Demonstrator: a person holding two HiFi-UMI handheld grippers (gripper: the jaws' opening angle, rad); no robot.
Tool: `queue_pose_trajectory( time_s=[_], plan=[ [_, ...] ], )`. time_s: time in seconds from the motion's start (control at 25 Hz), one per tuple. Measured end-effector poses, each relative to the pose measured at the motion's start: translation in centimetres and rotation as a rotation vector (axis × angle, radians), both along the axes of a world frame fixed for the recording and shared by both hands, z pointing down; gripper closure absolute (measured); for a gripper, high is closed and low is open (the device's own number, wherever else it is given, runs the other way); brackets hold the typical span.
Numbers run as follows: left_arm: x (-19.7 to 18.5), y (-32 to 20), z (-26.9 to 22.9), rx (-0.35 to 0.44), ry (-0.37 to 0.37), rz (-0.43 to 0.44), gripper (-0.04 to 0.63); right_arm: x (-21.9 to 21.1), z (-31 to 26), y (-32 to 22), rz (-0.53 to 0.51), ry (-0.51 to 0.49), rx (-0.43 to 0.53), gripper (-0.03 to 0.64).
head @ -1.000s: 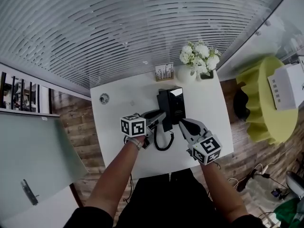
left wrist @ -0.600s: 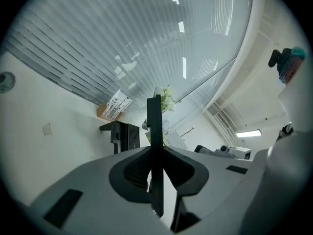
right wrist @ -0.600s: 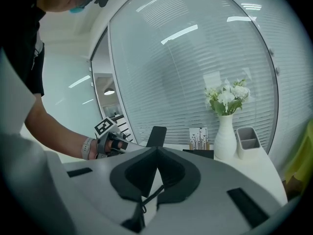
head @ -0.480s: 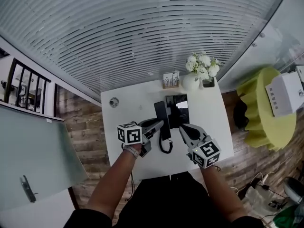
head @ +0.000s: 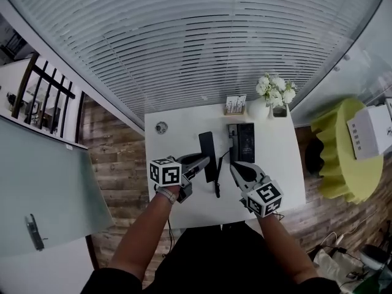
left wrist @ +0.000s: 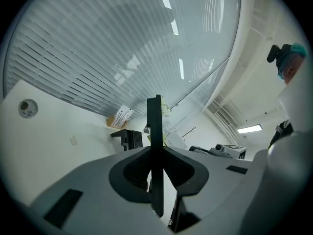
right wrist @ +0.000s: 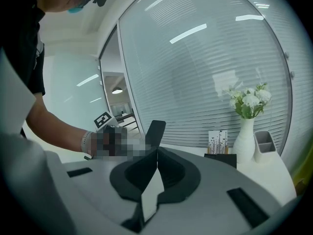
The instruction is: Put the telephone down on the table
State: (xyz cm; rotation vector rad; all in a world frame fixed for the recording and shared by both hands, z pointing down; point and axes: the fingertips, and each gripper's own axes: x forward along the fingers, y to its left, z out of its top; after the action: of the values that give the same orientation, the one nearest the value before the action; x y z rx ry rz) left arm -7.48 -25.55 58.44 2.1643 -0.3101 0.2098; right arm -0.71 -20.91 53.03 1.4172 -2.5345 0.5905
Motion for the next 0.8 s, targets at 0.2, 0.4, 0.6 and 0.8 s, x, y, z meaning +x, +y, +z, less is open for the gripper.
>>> queue_pose_trajectory(
  time_s=[0.2, 0.4, 0.6, 0.8],
  plan=[
    [-3.2, -0.1, -0.3, -0.011, -0.006, -0.011, 0.518, -3.2, -0.2, -0.6, -0.045, 0.001, 0.000, 0.595],
    [-7.0, -0.7, 0.3, -0.017, -0.032, -0.039, 0.518, -6.1, 0.2, -1.3, -0.084, 0.001, -0.006, 0.595],
    [-10.0, -1.3, 0.9, -0.033, -0.036, -0.054, 0.518, -8.5, 0.9, -2.2, -0.119, -0.001, -0.019, 0.595],
    [-12.5, -1.9, 1.8, -0.059, -0.052, -0.046, 0.518, -10.9, 1.5, -3.3, -0.152, 0.004, -0.025, 0.595]
  ],
)
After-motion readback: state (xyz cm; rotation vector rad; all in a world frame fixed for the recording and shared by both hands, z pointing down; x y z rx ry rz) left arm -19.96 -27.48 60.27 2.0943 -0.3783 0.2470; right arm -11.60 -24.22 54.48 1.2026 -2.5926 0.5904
